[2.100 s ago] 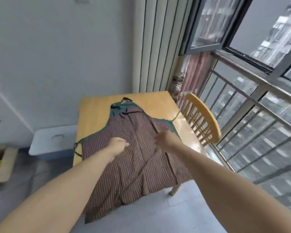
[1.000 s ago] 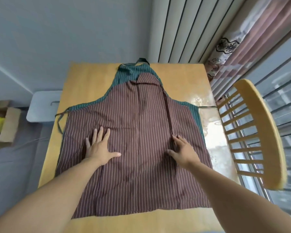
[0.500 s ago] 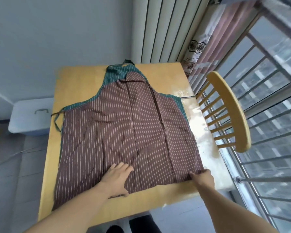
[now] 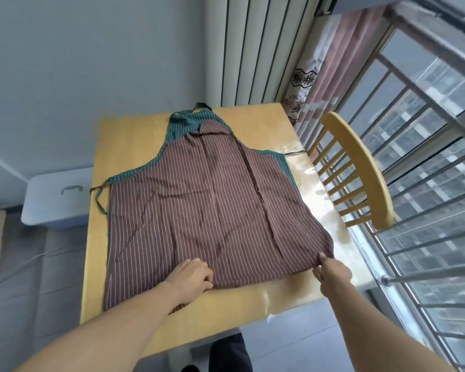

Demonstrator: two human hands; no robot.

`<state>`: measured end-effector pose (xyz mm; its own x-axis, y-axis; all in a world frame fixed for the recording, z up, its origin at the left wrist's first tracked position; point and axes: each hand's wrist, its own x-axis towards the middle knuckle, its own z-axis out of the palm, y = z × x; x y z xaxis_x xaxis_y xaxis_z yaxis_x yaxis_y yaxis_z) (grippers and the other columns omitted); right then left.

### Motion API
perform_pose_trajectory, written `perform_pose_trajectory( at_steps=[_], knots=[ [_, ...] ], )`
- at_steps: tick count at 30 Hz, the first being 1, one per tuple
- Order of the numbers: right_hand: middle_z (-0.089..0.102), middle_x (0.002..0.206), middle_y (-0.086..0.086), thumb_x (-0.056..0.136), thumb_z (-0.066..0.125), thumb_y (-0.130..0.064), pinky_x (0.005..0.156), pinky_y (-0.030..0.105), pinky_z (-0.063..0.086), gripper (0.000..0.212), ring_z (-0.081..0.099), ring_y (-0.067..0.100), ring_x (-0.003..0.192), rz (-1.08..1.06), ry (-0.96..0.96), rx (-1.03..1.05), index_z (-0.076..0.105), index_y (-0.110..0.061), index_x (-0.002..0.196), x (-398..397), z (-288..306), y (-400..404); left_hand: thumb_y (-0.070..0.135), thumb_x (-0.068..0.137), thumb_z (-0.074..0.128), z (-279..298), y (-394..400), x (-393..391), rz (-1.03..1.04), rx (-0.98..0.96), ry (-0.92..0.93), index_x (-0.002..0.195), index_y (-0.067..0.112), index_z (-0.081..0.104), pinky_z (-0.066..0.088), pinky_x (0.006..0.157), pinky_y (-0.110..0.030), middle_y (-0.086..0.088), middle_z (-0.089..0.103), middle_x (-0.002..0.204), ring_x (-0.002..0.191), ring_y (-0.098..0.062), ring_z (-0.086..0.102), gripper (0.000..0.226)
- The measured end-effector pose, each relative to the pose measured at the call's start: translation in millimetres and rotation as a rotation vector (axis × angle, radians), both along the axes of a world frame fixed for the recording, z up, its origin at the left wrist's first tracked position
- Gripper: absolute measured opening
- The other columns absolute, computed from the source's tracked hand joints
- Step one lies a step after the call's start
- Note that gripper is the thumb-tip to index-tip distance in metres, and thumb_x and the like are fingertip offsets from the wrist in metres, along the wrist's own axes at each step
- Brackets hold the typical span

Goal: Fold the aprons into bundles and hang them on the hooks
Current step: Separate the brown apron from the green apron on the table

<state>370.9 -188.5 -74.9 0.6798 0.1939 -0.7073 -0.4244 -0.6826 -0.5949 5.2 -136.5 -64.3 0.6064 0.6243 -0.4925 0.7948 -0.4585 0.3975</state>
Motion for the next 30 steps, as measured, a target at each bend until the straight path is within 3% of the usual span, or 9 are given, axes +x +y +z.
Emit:
perform_pose_trajectory(
  at_steps=[2,8,11,14,18,22,24,27,30],
  knots=[
    [0.069,0.095,0.009,0.094,0.067,-0.006,0.054,0.026,0.061,0.023,0.066,0.021,0.073,-0.096,0.059,0.066,0.066,-0.001,0.116,0,12,5,0.041,0.099,0.058,7,2,1,-0.009,-0.033,-0.024,0.104,0.028,0.070,0.041,0.102,-0.034,0.013,0.054,0.103,0.106,-0.011,0.050,0.018],
    [0.067,0.104,0.008,0.101,0.059,-0.016,0.096,0.043,0.056,0.035,0.063,0.023,0.091,-0.227,0.076,0.241,0.059,-0.005,0.134,-21,66,21,0.041,0.091,0.071,27,1,8,0.019,-0.200,-0.072,0.091,0.028,0.069,0.052,0.091,-0.037,0.012,0.064,0.104,0.097,-0.009,0.059,0.013],
    [0.069,0.104,0.002,0.105,0.052,-0.029,0.080,0.037,0.056,0.024,0.065,0.020,0.090,-0.177,0.058,0.408,0.066,-0.011,0.115,-59,114,41,0.041,0.093,0.069,33,-2,18,0.028,-0.226,-0.117,0.095,0.024,0.071,0.049,0.090,-0.034,0.011,0.064,0.107,0.099,-0.010,0.058,0.016],
    [0.076,0.095,0.003,0.108,0.044,-0.026,0.081,0.043,0.056,0.029,0.071,0.026,0.090,0.149,0.039,0.587,0.071,-0.021,0.098,-118,156,59,0.042,0.094,0.067,37,-12,35,0.079,-0.173,-0.155,0.095,0.028,0.068,0.047,0.092,-0.034,0.007,0.064,0.110,0.103,-0.015,0.056,0.014],
    [0.076,0.098,0.007,0.098,0.047,-0.030,0.085,0.047,0.054,0.030,0.070,0.032,0.094,0.838,-0.150,0.683,0.073,-0.017,0.103,-202,157,55,0.028,0.093,0.068,14,-18,31,0.320,-0.478,-0.316,0.104,0.021,0.076,0.049,0.093,-0.027,0.002,0.072,0.115,0.108,-0.015,0.065,0.016],
    [0.070,0.091,0.000,0.094,0.037,-0.038,0.081,0.043,0.053,0.031,0.065,0.019,0.086,1.497,-0.270,0.446,0.060,-0.018,0.093,-269,114,29,-0.003,0.087,0.066,12,-6,-26,1.495,-0.723,-0.930,0.096,0.008,0.064,0.051,0.071,-0.037,-0.010,0.064,0.089,0.081,-0.024,0.061,0.015],
    [0.067,0.092,0.009,0.095,0.035,-0.040,0.078,0.042,0.051,0.028,0.063,0.032,0.090,1.768,-0.252,0.233,0.054,-0.020,0.093,-292,92,17,0.025,0.100,0.059,10,8,-72,1.901,-0.655,-0.881,0.109,0.000,0.061,0.052,0.068,-0.037,-0.016,0.065,0.091,0.081,-0.031,0.063,0.027],
    [0.062,0.109,0.013,0.101,0.040,-0.033,0.085,0.039,0.048,0.034,0.062,0.038,0.110,2.008,-0.109,-0.081,0.060,-0.010,0.118,-307,73,7,0.066,0.094,0.052,2,15,-109,1.791,-0.881,-0.711,0.150,0.012,0.045,0.045,0.107,-0.052,-0.019,0.053,0.145,0.131,-0.039,0.053,0.078],
    [0.061,0.131,0.004,0.100,0.053,-0.027,0.099,0.034,0.050,0.032,0.061,0.023,0.113,2.098,-0.027,-0.189,0.063,-0.015,0.128,-311,68,9,0.038,0.098,0.064,3,7,-116,1.581,-0.761,-0.548,0.154,0.008,0.033,0.036,0.113,-0.051,-0.015,0.038,0.158,0.142,-0.036,0.039,0.070]
  ],
)
